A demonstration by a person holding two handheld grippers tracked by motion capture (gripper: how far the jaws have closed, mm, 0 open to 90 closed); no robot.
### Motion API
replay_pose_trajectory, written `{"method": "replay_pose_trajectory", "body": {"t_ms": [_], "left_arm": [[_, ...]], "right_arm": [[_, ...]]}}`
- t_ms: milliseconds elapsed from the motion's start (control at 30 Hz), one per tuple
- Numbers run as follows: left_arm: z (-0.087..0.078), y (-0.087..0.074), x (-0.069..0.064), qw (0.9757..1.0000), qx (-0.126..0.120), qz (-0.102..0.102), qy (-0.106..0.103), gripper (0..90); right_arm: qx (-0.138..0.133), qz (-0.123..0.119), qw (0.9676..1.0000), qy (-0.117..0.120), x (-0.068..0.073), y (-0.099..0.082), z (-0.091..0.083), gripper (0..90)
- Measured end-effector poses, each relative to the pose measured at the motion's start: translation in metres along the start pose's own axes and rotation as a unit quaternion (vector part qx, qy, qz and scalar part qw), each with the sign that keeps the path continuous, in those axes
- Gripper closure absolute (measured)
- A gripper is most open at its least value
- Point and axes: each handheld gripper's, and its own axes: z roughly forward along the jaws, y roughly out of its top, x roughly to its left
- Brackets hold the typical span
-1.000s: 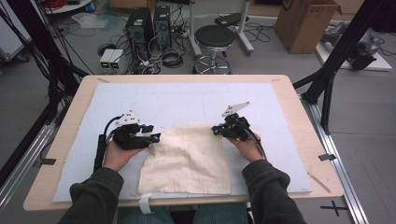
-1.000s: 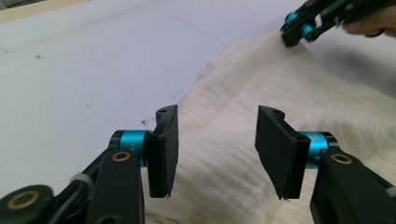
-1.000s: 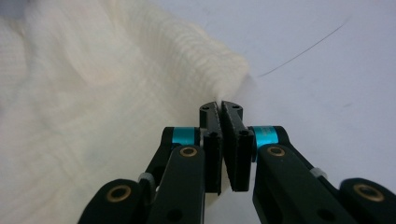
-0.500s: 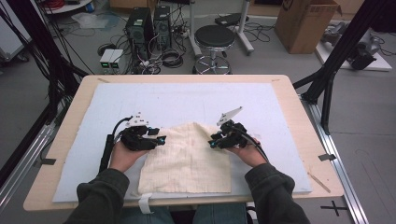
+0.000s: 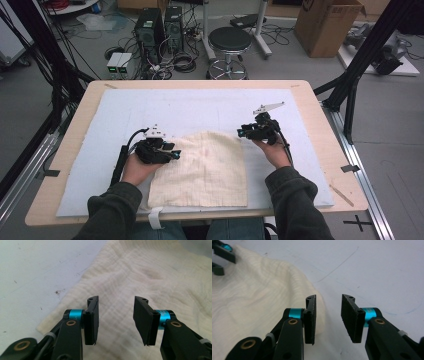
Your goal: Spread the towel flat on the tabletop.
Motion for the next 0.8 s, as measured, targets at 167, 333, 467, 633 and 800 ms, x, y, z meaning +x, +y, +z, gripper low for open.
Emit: {"method": "replay_pose_trajectory", "body": {"t_ms": [167,333,467,633,800], "left_arm": [[-0.003,0.000,0.001,1.0000,-0.008,-0.005,0.000,55.9],[-0.009,0.001,0.002,0.9996,-0.025,-0.009,0.005,55.1],[-0.015,0.000,0.007,0.9991,-0.036,-0.013,0.017,53.5],[-0.021,0.000,0.017,0.9972,-0.052,-0.037,0.039,53.3],[-0.018,-0.002,0.027,0.9945,-0.061,-0.063,0.057,53.9]], "right_arm": [[0.047,0.010,0.9988,0.010,-0.003,-0.005,0.020,64.7],[0.089,-0.028,0.9955,0.021,0.016,-0.005,0.032,58.8],[0.106,-0.064,0.9923,-0.011,0.029,-0.004,0.035,68.9],[0.115,-0.091,0.9892,0.004,0.034,-0.002,0.034,84.3],[0.038,-0.096,0.9927,-0.062,0.029,0.006,0.006,84.3]]}}
